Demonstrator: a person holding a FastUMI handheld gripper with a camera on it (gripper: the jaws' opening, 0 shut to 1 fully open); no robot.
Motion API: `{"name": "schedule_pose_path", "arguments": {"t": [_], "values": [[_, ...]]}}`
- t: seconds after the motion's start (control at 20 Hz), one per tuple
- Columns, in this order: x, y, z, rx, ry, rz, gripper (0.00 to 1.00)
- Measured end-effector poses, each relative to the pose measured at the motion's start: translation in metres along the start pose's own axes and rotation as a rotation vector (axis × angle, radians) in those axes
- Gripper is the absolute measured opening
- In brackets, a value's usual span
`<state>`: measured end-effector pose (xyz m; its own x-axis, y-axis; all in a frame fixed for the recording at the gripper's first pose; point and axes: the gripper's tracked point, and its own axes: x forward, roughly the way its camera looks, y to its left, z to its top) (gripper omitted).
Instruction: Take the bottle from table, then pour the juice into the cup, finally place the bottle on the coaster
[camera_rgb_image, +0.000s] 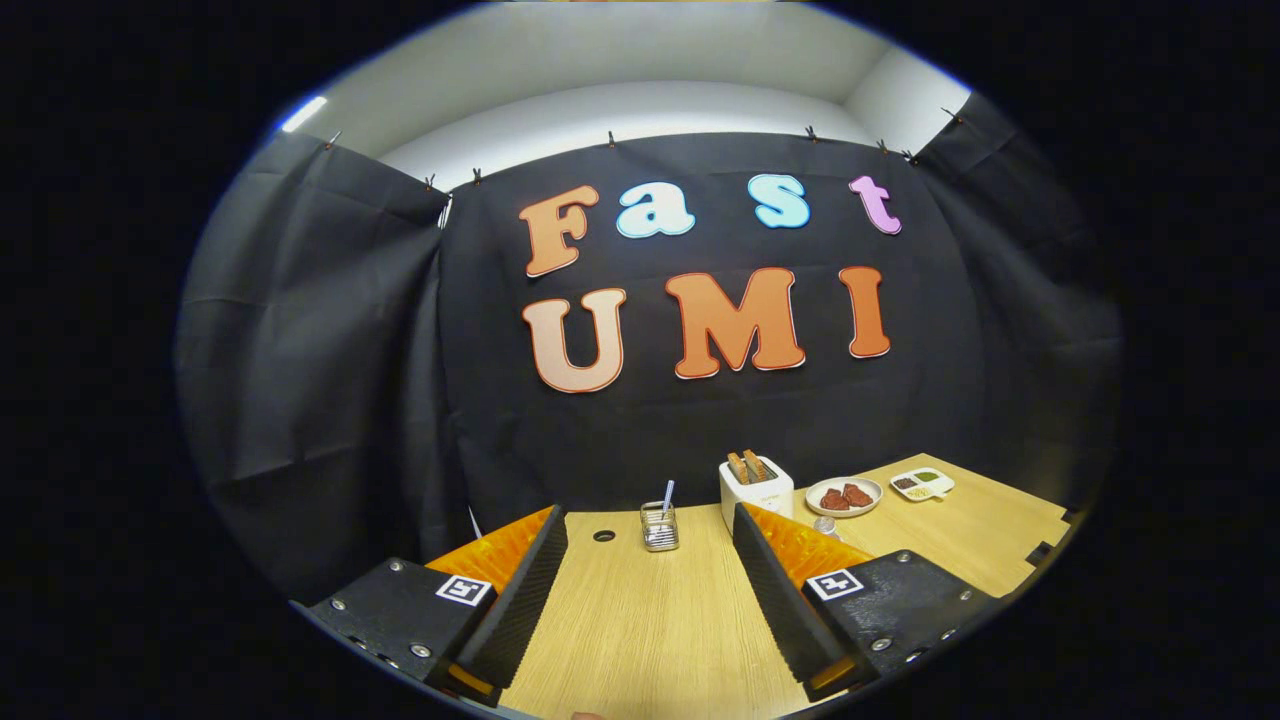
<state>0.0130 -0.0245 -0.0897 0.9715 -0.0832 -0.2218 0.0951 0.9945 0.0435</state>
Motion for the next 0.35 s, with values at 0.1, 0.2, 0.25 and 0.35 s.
{"name": "schedule_pose_path", "arguments": {"t": [0.1,0.2,0.25,0.35], "values": [[0.0062,0.0043,-0.0073,0.002,0.01,-0.001,0.98],[0.0078,0.0036,-0.0072,0.001,0.01,-0.003,0.98],[0.0074,0.0024,-0.0064,-0.001,0.008,-0.003,0.98],[0.0073,0.0006,-0.0049,0.004,0.003,-0.005,0.99]]}}
